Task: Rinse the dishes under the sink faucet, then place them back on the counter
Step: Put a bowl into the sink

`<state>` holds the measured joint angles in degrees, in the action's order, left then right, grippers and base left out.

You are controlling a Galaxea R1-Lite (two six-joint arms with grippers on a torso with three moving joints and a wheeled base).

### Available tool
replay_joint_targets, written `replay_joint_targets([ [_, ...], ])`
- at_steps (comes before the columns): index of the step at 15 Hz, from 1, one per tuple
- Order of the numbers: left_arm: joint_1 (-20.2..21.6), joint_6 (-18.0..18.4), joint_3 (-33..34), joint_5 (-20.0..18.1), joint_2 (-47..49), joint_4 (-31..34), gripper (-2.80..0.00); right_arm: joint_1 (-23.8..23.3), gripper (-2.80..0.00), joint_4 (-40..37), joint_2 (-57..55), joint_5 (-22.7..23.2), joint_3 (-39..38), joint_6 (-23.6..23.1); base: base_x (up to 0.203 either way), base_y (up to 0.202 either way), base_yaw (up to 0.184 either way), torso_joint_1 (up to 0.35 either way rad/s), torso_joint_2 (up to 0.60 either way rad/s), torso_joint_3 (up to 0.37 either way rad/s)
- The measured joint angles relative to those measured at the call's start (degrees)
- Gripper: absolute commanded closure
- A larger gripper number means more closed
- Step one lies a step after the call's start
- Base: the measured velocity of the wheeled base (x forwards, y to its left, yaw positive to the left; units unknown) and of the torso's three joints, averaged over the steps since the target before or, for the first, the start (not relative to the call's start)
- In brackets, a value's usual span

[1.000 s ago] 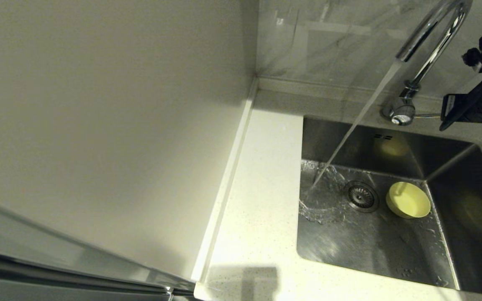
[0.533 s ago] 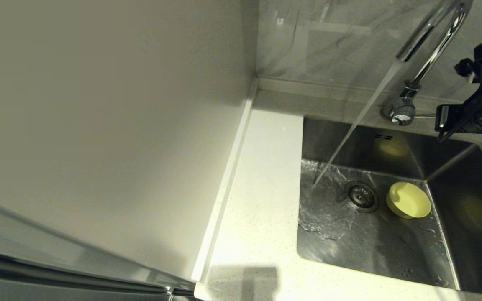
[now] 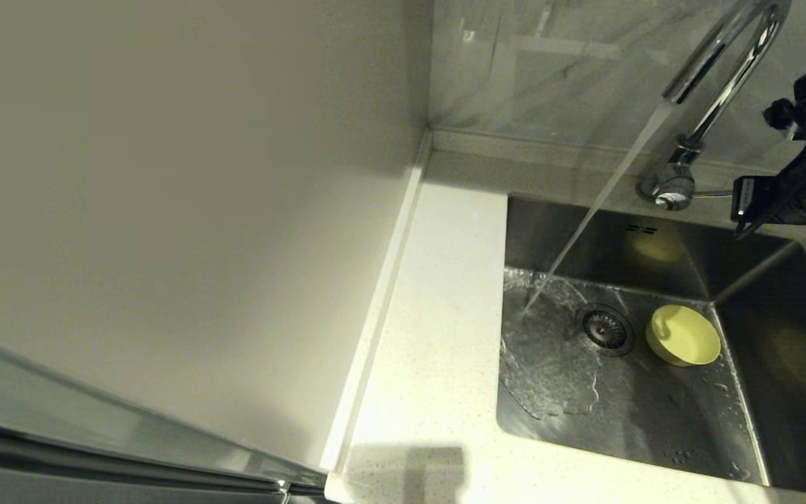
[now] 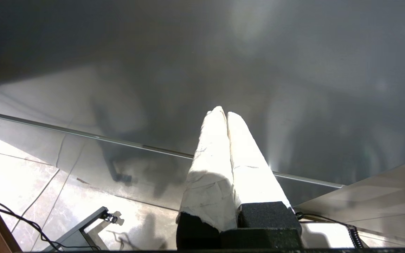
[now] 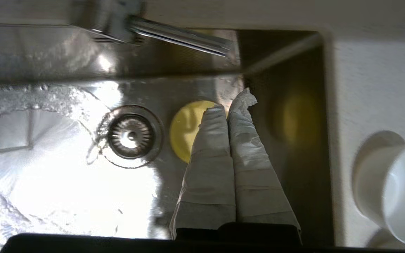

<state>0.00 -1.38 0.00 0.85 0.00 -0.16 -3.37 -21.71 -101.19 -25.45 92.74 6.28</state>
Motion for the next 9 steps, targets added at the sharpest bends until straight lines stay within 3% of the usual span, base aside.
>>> replay_joint_targets([
  [4,0.0,0.0,0.0,0.0,0.0,0.0,0.0,-5.0,0.0,-0.9,5.1,0.3,-5.7,-0.5,0.0,0.0,0.0,0.0,0.0,0.0],
  [6,0.0,0.0,0.0,0.0,0.0,0.0,0.0,-11.0,0.0,-2.8,7.5,4.2,-6.9,-0.3,0.0,0.0,0.0,0.0,0.0,0.0],
  [9,0.0,0.0,0.0,0.0,0.0,0.0,0.0,-23.6,0.0,-6.8,9.4,13.7,-7.6,0.5,0.0,0.0,0.0,0.0,0.0,0.0],
])
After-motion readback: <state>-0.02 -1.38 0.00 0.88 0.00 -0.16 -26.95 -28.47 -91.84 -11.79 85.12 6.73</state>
